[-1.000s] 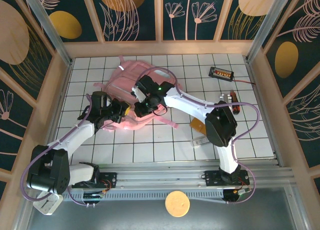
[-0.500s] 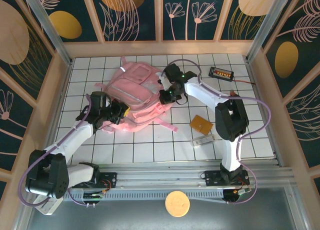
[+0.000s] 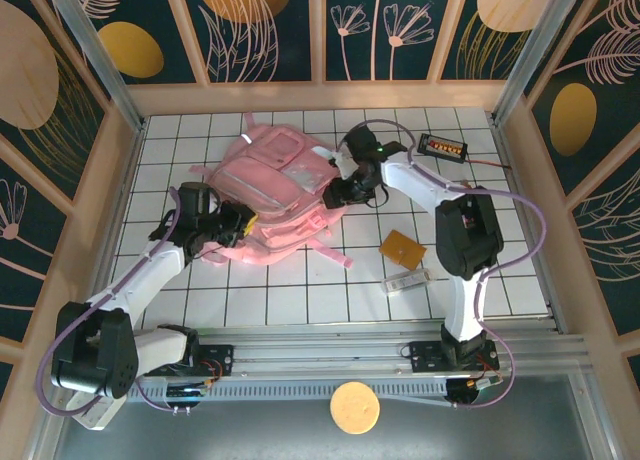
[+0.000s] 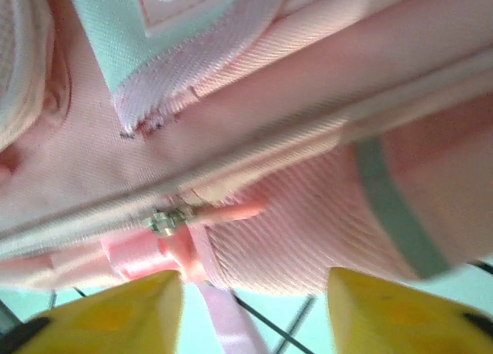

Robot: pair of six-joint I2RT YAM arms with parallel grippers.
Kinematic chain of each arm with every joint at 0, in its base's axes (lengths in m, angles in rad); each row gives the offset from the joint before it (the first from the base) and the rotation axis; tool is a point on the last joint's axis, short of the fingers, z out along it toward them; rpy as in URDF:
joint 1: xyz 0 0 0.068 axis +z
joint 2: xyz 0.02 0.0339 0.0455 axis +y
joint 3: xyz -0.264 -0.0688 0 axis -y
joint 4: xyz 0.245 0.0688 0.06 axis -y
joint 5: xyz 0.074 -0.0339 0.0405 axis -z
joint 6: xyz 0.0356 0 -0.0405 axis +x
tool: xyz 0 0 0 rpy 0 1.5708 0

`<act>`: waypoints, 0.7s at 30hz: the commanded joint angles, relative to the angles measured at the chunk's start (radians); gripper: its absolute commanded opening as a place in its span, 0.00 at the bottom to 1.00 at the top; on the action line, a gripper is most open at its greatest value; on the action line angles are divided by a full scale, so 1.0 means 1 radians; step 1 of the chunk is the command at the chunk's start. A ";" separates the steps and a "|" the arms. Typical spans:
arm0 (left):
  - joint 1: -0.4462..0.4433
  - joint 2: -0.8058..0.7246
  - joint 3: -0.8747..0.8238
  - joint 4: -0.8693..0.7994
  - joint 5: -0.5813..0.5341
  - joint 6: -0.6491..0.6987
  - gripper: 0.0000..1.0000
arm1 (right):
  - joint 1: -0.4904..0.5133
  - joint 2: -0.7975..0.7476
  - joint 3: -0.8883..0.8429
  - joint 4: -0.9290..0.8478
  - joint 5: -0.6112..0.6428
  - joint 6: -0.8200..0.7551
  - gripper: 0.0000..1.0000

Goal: Pack books, pencil case, and school supplies into a backpack

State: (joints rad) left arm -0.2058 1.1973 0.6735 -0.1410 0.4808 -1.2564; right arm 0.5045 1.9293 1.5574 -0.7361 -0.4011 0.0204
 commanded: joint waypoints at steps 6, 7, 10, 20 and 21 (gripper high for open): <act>0.011 -0.121 0.042 -0.136 -0.024 0.076 0.94 | 0.005 -0.238 -0.031 0.090 -0.039 0.040 0.88; 0.011 -0.136 0.056 -0.175 -0.024 0.100 0.99 | 0.005 -0.249 -0.033 0.122 -0.056 0.067 0.97; 0.009 -0.154 0.143 -0.331 -0.070 0.239 0.99 | 0.009 -0.248 -0.043 0.205 -0.113 0.158 0.99; -0.085 0.016 0.589 -0.712 -0.437 1.107 0.96 | 0.064 -0.377 -0.332 0.662 -0.152 0.277 0.98; -0.095 0.011 0.586 -0.690 -0.410 1.201 0.95 | 0.067 -0.412 -0.394 0.744 -0.160 0.231 0.97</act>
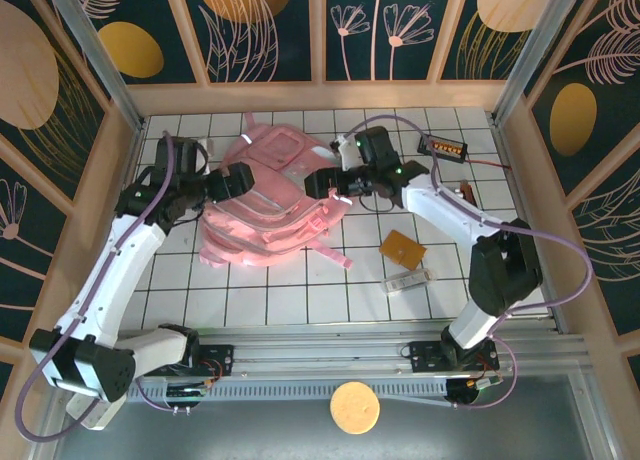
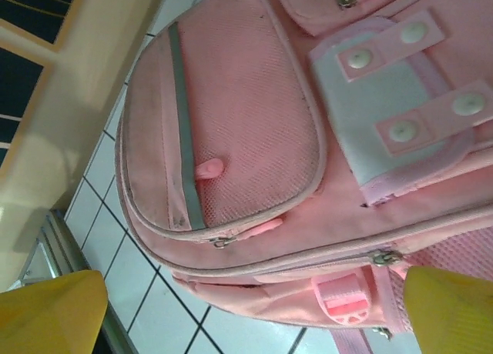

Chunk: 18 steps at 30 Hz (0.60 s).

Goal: Pack books, pencil case, and school supplies into a backpack

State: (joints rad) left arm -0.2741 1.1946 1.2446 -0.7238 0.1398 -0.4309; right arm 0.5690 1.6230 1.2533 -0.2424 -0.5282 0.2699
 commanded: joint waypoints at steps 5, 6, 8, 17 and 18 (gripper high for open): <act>-0.059 -0.024 -0.101 0.005 -0.100 0.780 0.81 | 0.012 -0.197 -0.245 0.444 -0.063 -0.152 0.91; -0.063 -0.026 -0.133 0.019 -0.101 0.860 0.79 | 0.012 -0.192 -0.231 0.418 -0.063 -0.160 0.90; -0.087 -0.027 -0.194 0.045 -0.113 1.012 0.83 | 0.014 -0.183 -0.204 0.383 -0.065 -0.166 0.89; -0.110 -0.053 -0.381 0.401 -0.284 1.402 0.81 | 0.017 -0.175 -0.171 0.385 -0.055 -0.092 0.70; -0.110 -0.032 -0.375 0.408 -0.288 1.420 0.80 | 0.017 -0.177 -0.174 0.386 -0.053 -0.090 0.70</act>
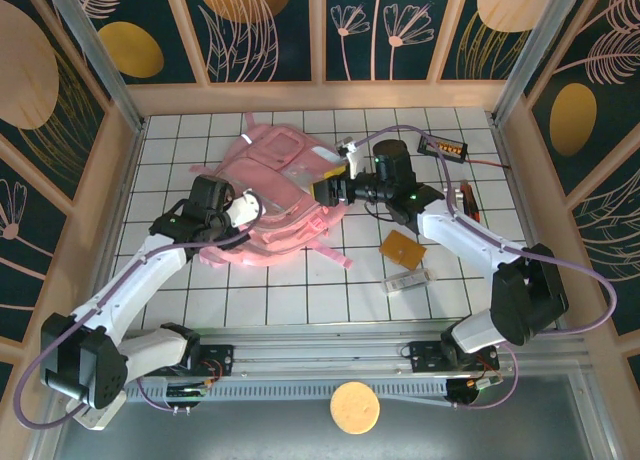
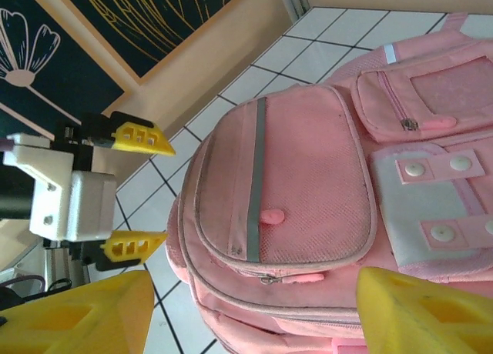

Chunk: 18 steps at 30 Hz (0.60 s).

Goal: Pack books, pencil case, and school supplies into a backpack

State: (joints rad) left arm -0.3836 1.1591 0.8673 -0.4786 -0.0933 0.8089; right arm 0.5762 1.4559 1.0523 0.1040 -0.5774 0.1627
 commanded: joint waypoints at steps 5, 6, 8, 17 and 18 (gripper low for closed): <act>0.000 0.056 0.004 0.230 -0.047 0.207 0.79 | 0.010 -0.016 0.023 0.023 0.012 0.026 0.66; 0.000 0.066 0.008 0.234 -0.040 0.209 0.78 | 0.010 -0.016 0.024 0.021 0.011 0.027 0.66; 0.000 0.092 0.014 0.229 -0.036 0.219 0.77 | 0.010 -0.018 0.024 0.018 0.014 0.026 0.66; 0.000 0.130 -0.009 0.243 -0.013 0.242 0.70 | 0.008 0.002 0.051 -0.017 0.019 0.005 0.63; -0.001 0.136 -0.013 0.242 -0.002 0.245 0.70 | 0.008 0.005 0.054 -0.018 0.018 0.005 0.63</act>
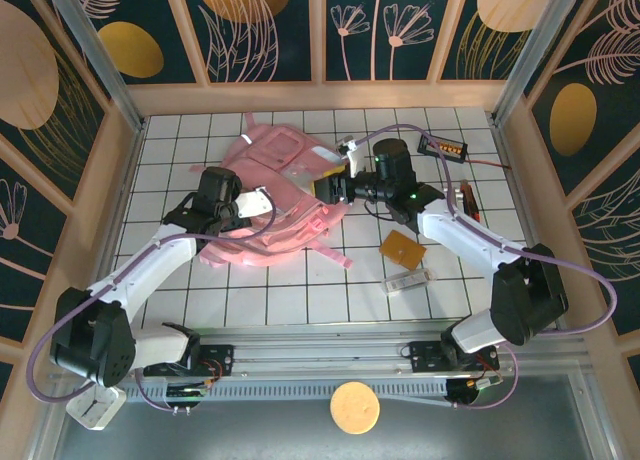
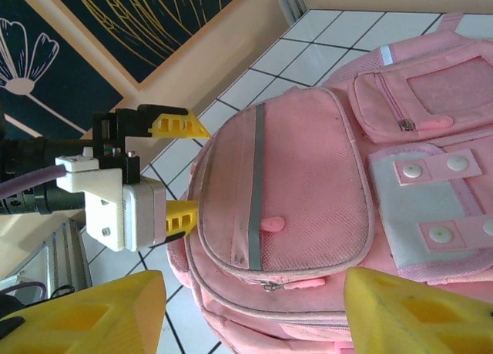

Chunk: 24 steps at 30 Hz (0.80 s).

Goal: Pack books, pencil case, and school supplies into a backpack

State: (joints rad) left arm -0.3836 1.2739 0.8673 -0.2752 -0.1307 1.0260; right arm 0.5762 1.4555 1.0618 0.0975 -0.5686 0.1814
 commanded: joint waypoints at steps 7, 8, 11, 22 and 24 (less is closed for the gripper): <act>-0.001 0.026 -0.087 0.070 0.097 0.022 0.70 | 0.007 0.011 0.053 -0.028 0.024 -0.023 0.64; -0.004 0.030 -0.094 0.076 0.100 0.020 0.69 | 0.007 0.011 0.056 -0.031 0.024 -0.023 0.64; -0.019 0.052 -0.085 0.072 0.106 0.007 0.59 | 0.007 0.016 0.066 -0.046 0.025 -0.029 0.63; -0.032 0.050 -0.002 -0.002 0.150 -0.087 0.00 | 0.008 0.035 0.016 -0.009 -0.021 -0.184 0.69; -0.032 0.031 0.037 -0.046 0.162 -0.114 0.00 | 0.026 0.050 0.006 -0.041 -0.039 -0.366 0.73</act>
State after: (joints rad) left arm -0.4110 1.3441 0.8383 -0.2729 -0.0303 0.9852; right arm 0.5785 1.4834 1.0882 0.0620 -0.5648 0.0376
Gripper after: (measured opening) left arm 0.059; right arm 0.716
